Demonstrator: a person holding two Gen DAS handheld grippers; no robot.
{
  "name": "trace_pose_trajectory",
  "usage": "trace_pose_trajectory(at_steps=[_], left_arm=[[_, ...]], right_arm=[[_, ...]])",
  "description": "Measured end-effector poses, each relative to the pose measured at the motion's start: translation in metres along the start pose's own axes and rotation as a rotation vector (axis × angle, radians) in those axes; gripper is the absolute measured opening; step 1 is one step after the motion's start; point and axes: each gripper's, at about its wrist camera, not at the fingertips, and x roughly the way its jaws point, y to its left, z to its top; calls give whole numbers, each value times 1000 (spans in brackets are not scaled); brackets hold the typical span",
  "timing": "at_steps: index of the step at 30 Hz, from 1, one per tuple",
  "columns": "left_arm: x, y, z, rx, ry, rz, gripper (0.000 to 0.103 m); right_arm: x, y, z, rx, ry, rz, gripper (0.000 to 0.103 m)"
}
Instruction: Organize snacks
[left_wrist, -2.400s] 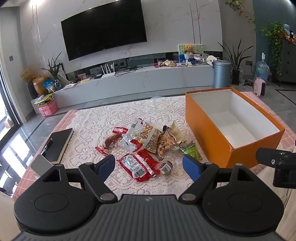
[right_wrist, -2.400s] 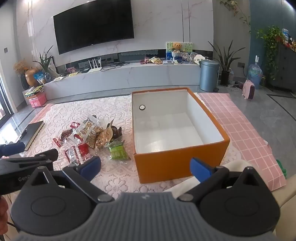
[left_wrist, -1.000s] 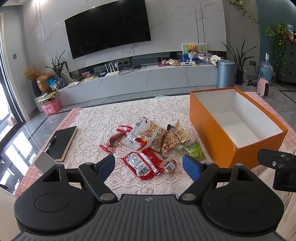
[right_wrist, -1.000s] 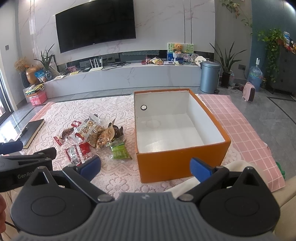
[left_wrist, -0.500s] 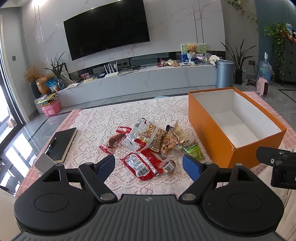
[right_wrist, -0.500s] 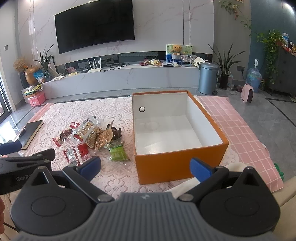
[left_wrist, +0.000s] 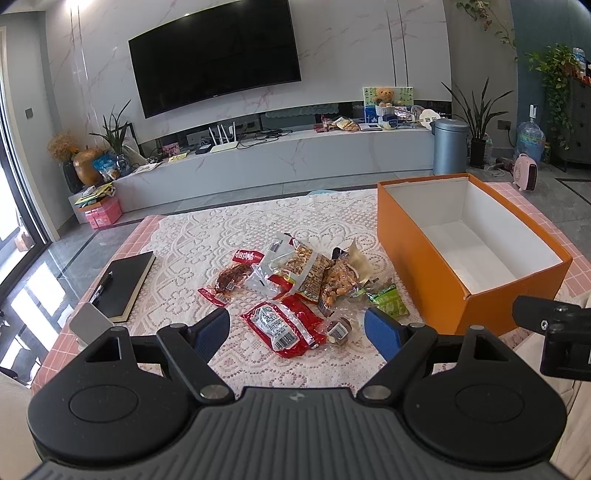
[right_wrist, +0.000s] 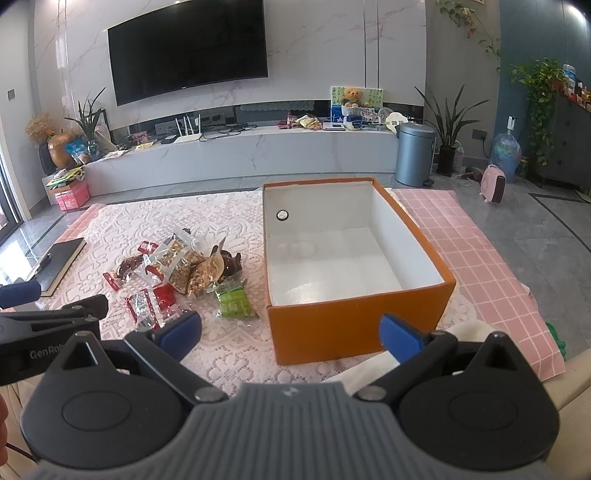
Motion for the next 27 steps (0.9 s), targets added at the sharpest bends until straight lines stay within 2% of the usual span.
trace_pose_trajectory(at_steps=[24,27], left_arm=[[1,-1,-2,5,1,-4,97],[4,-1,1,22,11,-25,97]], right_arm=[[0,2,0,-7,6,-1,100],[3,2,0,-13,9,8,100]])
